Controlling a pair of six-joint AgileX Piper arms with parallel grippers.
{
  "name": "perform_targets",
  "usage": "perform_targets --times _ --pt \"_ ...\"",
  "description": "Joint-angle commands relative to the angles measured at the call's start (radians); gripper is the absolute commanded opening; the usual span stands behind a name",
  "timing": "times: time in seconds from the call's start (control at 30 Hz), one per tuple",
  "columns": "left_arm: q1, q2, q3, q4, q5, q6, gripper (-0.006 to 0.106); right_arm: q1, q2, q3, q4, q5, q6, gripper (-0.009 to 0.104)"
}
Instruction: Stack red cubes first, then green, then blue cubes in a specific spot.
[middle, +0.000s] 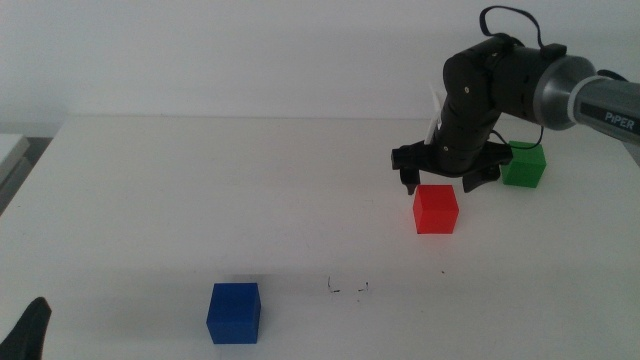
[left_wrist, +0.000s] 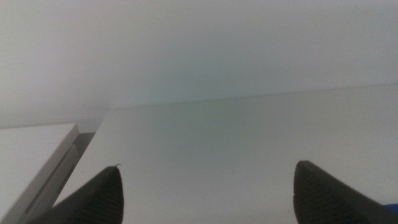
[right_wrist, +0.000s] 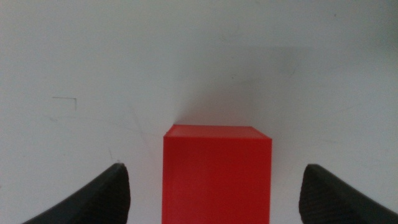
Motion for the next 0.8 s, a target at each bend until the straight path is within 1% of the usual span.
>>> perform_targets --times 0.0,0.5,0.6,0.63,0.67,0.77 --pt "0.002 -0.004 -0.001 0.0 -0.013 -0.002 0.094 -0.001 0.01 -0.007 -0.016 -0.004 0.011 0.093" --pt "0.002 -0.004 -0.001 0.0 -0.013 -0.002 0.094 -0.001 0.078 -0.007 -0.012 -0.004 0.011 0.093" --pt "0.002 -0.004 -0.001 0.0 -0.013 -0.002 0.094 -0.001 0.084 -0.007 -0.012 -0.004 0.011 0.089" --pt "0.002 -0.004 -0.001 0.0 -0.013 -0.002 0.094 -0.001 0.087 -0.007 -0.012 -0.004 0.011 0.077" --pt "0.002 -0.004 -0.001 0.0 -0.013 -0.002 0.094 -0.001 0.087 -0.007 -0.012 -0.004 0.016 0.054" --pt "0.002 -0.004 -0.001 0.0 -0.013 -0.002 0.094 0.001 0.087 -0.007 -0.008 -0.004 0.02 0.03"
